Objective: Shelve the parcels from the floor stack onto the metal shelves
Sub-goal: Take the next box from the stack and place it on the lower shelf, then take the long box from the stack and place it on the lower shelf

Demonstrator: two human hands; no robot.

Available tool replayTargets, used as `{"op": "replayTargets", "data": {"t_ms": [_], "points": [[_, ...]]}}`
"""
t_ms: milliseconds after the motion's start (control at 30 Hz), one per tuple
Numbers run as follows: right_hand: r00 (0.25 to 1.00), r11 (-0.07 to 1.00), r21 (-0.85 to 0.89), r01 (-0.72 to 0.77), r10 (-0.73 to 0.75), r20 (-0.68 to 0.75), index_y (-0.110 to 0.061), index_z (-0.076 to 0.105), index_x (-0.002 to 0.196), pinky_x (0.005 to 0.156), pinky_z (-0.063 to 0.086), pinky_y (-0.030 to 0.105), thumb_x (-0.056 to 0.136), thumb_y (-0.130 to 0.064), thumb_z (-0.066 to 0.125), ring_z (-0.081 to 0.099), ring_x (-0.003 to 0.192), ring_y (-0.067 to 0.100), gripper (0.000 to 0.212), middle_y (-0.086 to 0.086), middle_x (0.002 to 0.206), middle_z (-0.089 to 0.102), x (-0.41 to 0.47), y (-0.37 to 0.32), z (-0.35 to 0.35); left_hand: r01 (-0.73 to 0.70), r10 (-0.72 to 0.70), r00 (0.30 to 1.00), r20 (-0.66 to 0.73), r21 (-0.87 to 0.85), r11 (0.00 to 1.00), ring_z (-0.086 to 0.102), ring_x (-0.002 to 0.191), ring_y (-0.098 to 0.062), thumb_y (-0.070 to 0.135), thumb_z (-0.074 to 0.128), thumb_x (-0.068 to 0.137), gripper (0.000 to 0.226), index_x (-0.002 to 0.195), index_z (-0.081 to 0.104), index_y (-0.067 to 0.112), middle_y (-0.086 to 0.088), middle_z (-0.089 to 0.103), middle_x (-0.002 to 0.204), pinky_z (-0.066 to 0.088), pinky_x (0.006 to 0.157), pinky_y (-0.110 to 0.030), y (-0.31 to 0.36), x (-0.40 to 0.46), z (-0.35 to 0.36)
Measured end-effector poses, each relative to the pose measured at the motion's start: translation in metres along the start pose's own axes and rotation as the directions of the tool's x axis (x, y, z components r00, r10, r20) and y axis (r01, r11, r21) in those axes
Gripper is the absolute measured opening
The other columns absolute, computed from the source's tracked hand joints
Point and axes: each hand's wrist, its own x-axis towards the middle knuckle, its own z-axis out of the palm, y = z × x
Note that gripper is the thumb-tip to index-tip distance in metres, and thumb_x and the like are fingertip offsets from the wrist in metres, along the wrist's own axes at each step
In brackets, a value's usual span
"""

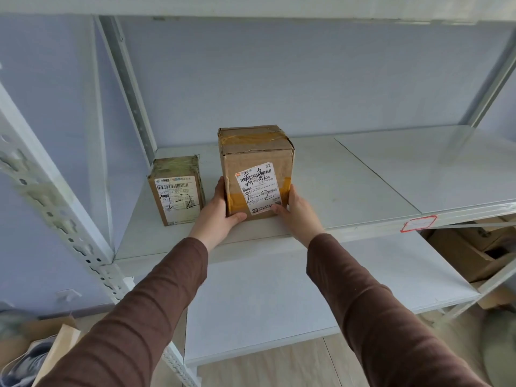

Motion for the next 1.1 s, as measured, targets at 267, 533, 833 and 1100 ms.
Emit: {"op": "replayTargets", "data": {"t_ms": [267, 533, 833, 1100], "points": [[0.999, 0.999, -0.044, -0.030, 0.030, 0.015, -0.009, 0.045, 0.124, 0.091, 0.052, 0.050, 0.098, -0.024, 0.063, 0.065, 0.108, 0.038, 0.035, 0.015, 0.121, 0.069, 0.013, -0.002, 0.002, 0.020, -0.020, 1.000, 0.004, 0.019, 1.000, 0.054, 0.134, -0.026, 0.028, 0.079, 0.088, 0.100, 0.161, 0.011, 0.021, -0.004, 0.054, 0.150, 0.043, 0.110, -0.035, 0.002, 0.009, -0.001], [0.999, 0.995, -0.088, -0.045, 0.047, 0.017, -0.014, 0.034, 0.147, 0.092, 0.049, 0.045, 0.099, -0.021, 0.058, 0.061, 0.114, 0.040, 0.054, 0.015, 0.127, 0.066, 0.009, 0.001, 0.003, 0.060, -0.060, 0.998, -0.012, 0.032, 0.998, 0.047, 0.140, -0.026, 0.034, 0.079, 0.087, 0.111, 0.163, -0.002, 0.021, -0.008, 0.044, 0.157, 0.040, 0.116, -0.039, -0.002, 0.002, 0.003], [0.979, 0.975, -0.199, -0.104, 0.064, -0.195, -0.015, 0.020, 0.161, 0.120, 0.028, 0.042, 0.100, -0.036, 0.059, 0.025, 0.150, 0.031, 0.075, 0.007, 0.166, 0.027, -0.044, 0.001, -0.002, -0.166, 0.194, 0.970, -0.148, 0.185, 0.969, -0.013, 0.157, -0.022, 0.032, 0.076, 0.090, 0.116, 0.161, -0.013, 0.012, -0.009, -0.014, 0.170, 0.001, 0.129, -0.041, 0.002, -0.040, 0.005], [0.911, 0.886, -0.377, -0.270, 0.108, -0.398, -0.020, 0.029, 0.158, 0.127, 0.012, 0.046, 0.100, -0.043, 0.056, 0.011, 0.155, 0.028, 0.068, 0.006, 0.169, 0.019, -0.149, -0.003, -0.014, -0.462, 0.494, 0.868, 0.062, 0.469, 0.753, -0.015, 0.156, -0.033, 0.039, 0.060, 0.097, 0.092, 0.163, 0.003, 0.009, -0.012, -0.011, 0.170, 0.002, 0.128, -0.047, 0.023, -0.078, 0.033]]}}
